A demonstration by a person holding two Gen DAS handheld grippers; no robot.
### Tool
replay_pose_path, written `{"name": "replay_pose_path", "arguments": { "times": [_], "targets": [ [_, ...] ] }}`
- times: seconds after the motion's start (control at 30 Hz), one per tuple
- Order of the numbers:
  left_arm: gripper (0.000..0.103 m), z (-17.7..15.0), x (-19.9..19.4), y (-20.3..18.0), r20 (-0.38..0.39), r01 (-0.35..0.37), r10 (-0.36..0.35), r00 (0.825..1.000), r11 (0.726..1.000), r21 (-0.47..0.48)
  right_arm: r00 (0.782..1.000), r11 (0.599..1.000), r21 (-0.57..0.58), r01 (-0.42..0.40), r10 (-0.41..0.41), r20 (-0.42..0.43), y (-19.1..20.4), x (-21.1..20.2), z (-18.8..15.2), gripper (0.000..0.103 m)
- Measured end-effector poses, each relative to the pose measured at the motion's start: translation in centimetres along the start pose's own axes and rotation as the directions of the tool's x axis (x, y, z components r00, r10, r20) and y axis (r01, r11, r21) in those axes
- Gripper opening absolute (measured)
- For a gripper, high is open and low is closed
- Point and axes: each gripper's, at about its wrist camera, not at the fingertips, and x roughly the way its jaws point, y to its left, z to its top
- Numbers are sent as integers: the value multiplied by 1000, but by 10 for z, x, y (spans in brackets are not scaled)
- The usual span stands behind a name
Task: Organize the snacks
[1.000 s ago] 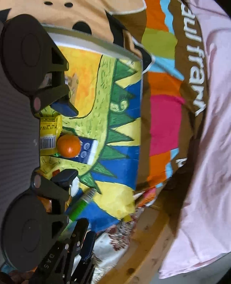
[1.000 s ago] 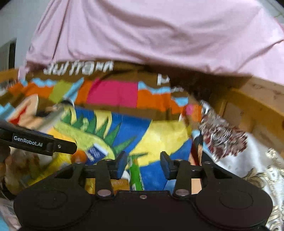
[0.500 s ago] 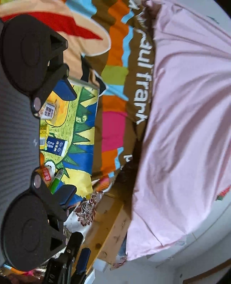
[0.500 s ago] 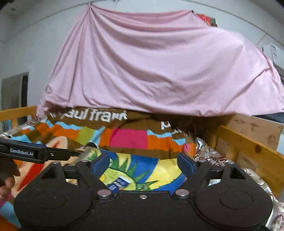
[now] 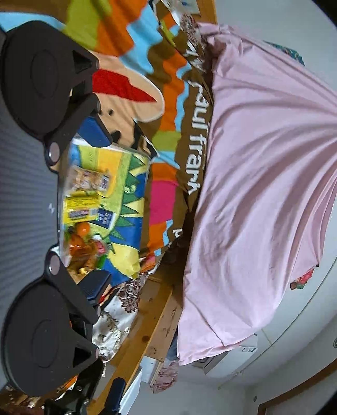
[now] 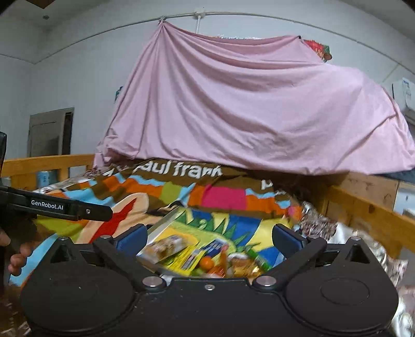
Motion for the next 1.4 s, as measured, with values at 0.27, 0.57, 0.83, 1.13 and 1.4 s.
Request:
{"name": "replay_pose_path", "arguments": {
  "times": [0.27, 0.57, 0.83, 1.13, 1.4],
  "targets": [
    [103, -34, -43, 12, -51, -40, 40, 998, 999, 3, 999, 1000, -2, -18, 17, -45, 21, -20, -23, 102],
    [103, -66, -67, 24, -105, -84, 84, 991, 996, 4, 991, 1000, 6, -23, 24, -130, 31, -28, -49, 102],
    [103, -81, -66, 22, -147, -80, 86, 985, 996, 46, 974, 999, 27, -28, 33, -223, 34, -25, -73, 102],
    [103, -98, -62, 21, -208, -73, 87, 974, 994, 77, 960, 998, 57, -29, 44, -276, 30, -18, -86, 102],
    [103, -103, -58, 19, -235, -68, 88, 968, 993, 92, 949, 996, 88, -20, 46, -311, 24, -14, -94, 102]
  ]
}}
